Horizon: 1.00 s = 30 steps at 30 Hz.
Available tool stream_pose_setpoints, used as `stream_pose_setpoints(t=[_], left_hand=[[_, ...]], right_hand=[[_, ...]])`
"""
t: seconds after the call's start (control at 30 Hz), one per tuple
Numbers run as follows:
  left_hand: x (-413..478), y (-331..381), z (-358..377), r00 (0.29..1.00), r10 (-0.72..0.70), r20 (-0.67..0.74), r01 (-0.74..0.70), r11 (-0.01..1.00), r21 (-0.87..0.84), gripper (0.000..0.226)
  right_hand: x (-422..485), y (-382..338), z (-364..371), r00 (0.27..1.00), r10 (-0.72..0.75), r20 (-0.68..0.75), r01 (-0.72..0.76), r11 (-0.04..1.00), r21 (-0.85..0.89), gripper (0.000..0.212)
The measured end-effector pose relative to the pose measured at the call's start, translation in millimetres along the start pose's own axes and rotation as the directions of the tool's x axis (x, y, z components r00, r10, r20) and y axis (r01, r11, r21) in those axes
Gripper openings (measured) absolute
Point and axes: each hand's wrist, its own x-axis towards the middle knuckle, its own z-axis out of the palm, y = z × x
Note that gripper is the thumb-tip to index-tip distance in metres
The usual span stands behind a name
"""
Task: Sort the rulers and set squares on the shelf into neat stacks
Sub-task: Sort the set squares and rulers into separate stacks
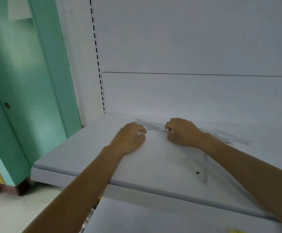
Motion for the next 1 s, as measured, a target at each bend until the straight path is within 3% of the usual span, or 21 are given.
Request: stream_pose_setpoints(t=[0.17, 0.4, 0.57, 0.7, 0.87, 1.0], left_hand=[[-1, 2, 2, 0.999, -0.001, -0.050, 0.005, 0.997, 0.074, 0.026], [2, 8, 4, 0.997, -0.050, -0.050, 0.056, 0.990, 0.126, 0.035], [17, 22, 6, 0.980, 0.100, 0.172, -0.131, 0.976, 0.176, 0.043], [27, 35, 16, 0.945, 0.120, 0.305, -0.161, 0.981, 0.112, 0.047], [30, 35, 17, 0.947, 0.178, 0.266, -0.211, 0.972, 0.101, 0.031], [26, 32, 16, 0.963, 0.150, 0.224, -0.180, 0.977, 0.117, 0.034]], right_hand=[[-22, -5, -6, 0.998, 0.047, 0.034, -0.044, 0.996, -0.081, 0.026], [-48, 1, -15, 0.993, 0.117, -0.017, -0.118, 0.993, -0.016, 0.018], [-64, 16, -23, 0.974, 0.219, -0.064, -0.216, 0.975, 0.050, 0.016], [-83, 33, -20, 0.948, 0.277, -0.155, -0.266, 0.960, 0.090, 0.036], [-100, 57, -16, 0.938, 0.290, -0.190, -0.262, 0.952, 0.157, 0.042], [-103, 63, -13, 0.915, 0.336, -0.225, -0.270, 0.922, 0.277, 0.038]])
